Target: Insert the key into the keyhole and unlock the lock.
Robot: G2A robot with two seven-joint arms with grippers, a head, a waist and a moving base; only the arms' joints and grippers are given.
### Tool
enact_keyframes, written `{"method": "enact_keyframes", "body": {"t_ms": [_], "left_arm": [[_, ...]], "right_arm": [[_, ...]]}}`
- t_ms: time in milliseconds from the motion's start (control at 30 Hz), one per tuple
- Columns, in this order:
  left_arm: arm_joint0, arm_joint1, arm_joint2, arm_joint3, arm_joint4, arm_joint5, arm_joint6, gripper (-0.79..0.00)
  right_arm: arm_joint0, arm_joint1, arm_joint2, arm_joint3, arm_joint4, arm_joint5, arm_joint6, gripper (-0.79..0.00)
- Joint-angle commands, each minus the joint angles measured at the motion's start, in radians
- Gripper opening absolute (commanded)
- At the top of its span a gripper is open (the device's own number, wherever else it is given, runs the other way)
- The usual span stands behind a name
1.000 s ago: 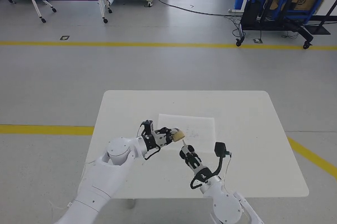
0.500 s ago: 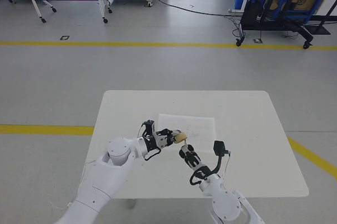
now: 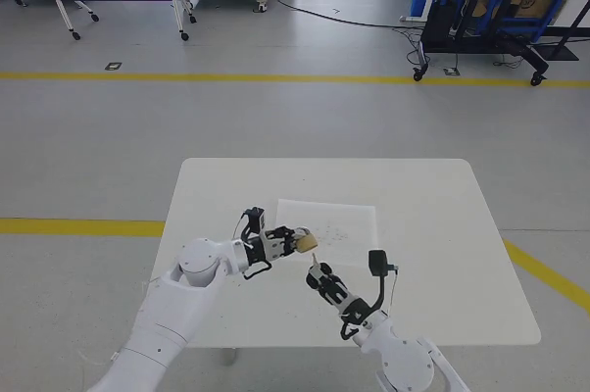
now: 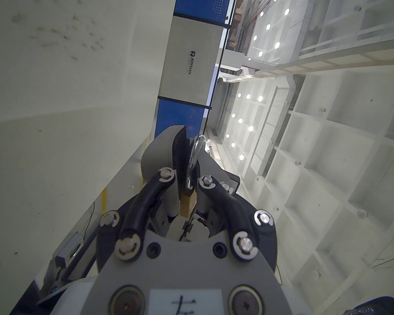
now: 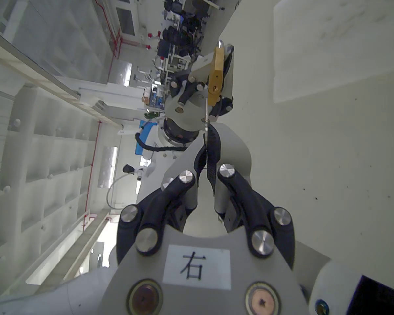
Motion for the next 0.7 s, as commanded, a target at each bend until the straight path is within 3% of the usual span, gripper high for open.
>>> {"method": "enact_keyframes", "body": {"t_ms": [0, 667], "left_arm": [[-0.002, 0.001, 0.005, -0.002, 0.008, -0.007, -0.013, -0.785], [0.002, 0.005, 0.019, -0.014, 0.024, -0.020, -0.019, -0.785]], "right_arm": [[0.002, 0.001, -0.003, -0.002, 0.000, 0.012, 0.007, -0.785], [0.018, 0.003, 0.002, 0.007, 0.029, 0.045, -0.008, -0.785]]}}
